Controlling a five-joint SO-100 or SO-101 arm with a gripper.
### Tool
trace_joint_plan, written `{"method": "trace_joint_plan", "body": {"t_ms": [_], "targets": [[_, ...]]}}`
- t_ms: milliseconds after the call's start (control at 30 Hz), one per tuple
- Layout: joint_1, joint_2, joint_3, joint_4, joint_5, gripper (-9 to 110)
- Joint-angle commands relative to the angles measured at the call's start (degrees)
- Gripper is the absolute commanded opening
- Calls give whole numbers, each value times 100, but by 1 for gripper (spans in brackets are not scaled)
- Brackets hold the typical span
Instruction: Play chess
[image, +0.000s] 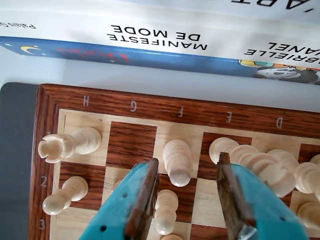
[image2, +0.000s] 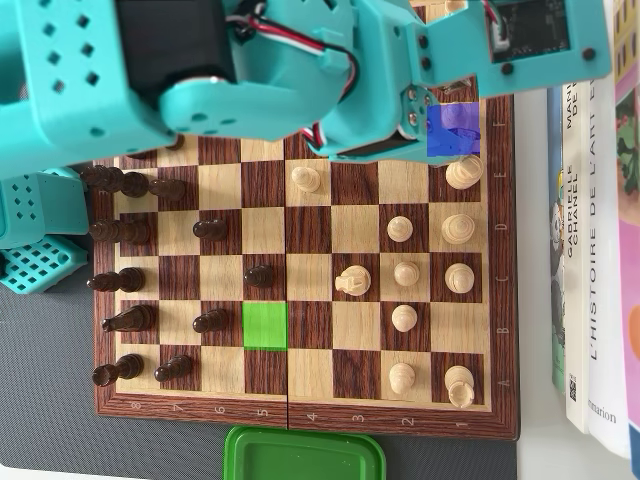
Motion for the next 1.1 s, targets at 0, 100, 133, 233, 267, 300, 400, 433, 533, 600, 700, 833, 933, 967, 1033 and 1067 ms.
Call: {"method": "trace_joint_plan", "body": {"t_ms": [0,100,133,233,267,300,400,433,533,600,700,833,933,967,1033,1067], "targets": [[-26,53,-237,-9,-35,17],[-35,53,-229,0,-35,15],[-35,53,-229,0,-35,13],[-44,53,-229,0,-35,13],[-44,53,-229,0,-35,13],[-44,53,-229,0,-35,13],[-35,35,-158,9,-44,13],[-35,35,-97,9,-97,13],[-26,35,-35,-9,-149,13],[-26,35,-35,-9,-149,13],[-26,35,-35,-9,-149,13],[-26,-70,-35,-9,-149,13],[-35,-211,-53,-35,-149,13],[-35,-237,-53,-18,-149,13],[-35,-237,-70,-18,-149,13],[-35,-237,-88,-18,-149,13]]}}
